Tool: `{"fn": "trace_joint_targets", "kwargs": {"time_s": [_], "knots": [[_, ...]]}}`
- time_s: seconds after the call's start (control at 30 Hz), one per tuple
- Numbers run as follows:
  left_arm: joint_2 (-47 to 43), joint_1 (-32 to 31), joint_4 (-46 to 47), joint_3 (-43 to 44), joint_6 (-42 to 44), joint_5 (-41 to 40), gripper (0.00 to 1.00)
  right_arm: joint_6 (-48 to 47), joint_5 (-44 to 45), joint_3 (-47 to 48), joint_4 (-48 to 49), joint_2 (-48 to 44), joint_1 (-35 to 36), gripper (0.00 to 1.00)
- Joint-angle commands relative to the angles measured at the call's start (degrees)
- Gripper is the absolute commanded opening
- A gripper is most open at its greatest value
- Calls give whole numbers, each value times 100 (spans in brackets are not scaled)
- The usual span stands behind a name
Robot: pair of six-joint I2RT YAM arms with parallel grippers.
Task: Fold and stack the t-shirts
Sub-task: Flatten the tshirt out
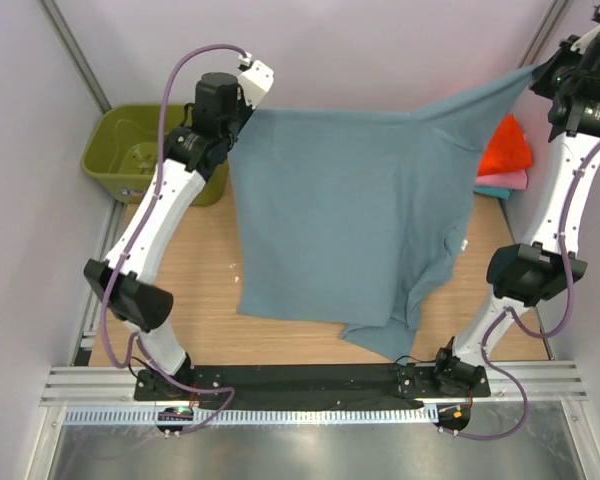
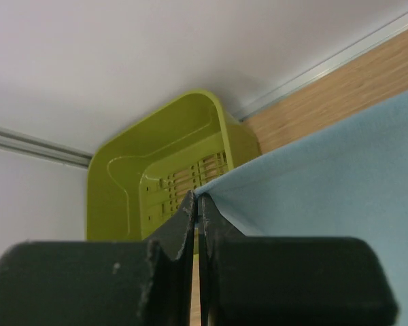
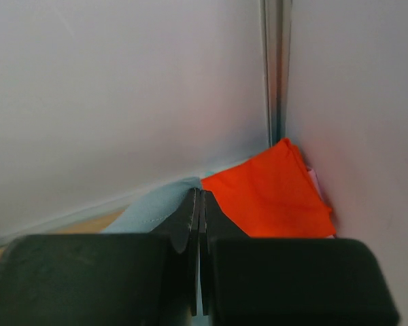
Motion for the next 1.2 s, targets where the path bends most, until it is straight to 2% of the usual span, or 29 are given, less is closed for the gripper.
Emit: {"fn": "trace_joint_targets", "kwargs": {"time_s": [0.0, 0.13, 0.3, 0.4, 0.43, 0.47, 0.57, 0.67, 0.77, 0.9, 1.03, 1.17], "knots": [[124, 321, 323, 659, -167, -200, 0, -434, 392, 578, 461, -97, 272, 1], [415, 401, 341, 1169, -71, -279, 0, -558, 647, 1105, 671, 343, 457, 1], [188, 348, 297, 1513, -27, -340, 0, -550, 728, 1159, 813, 142, 537, 1], [-295, 156, 165, 1277, -44, -411, 0, -628, 614, 766, 637, -411, 537, 1], [-453, 94, 174, 962, -53, -428, 0, -664, 517, 537, 619, -891, 537, 1], [-637, 32, 165, 794, -97, -463, 0, -707, 499, -22, 663, -1157, 537, 1], [-1192, -118, -80, 467, -263, -438, 0, -831, 499, -894, 786, -2166, 528, 1], [-1701, -118, -169, 151, -150, -341, 0, -918, 534, -1082, 602, -2940, 519, 1], [-2150, -118, -160, 54, -88, -122, 0, -954, 700, -908, 391, -3425, 519, 1], [-2335, -118, -213, 640, -167, 63, 0, -1235, 999, -363, 206, -3646, 519, 1], [-2248, -118, -213, 1283, -27, 213, 0, -1498, 1333, 628, 267, -3498, 519, 1], [-1993, -127, -117, 2126, 210, 205, 0, -1840, 1492, 1167, 740, -3155, 528, 1]]}}
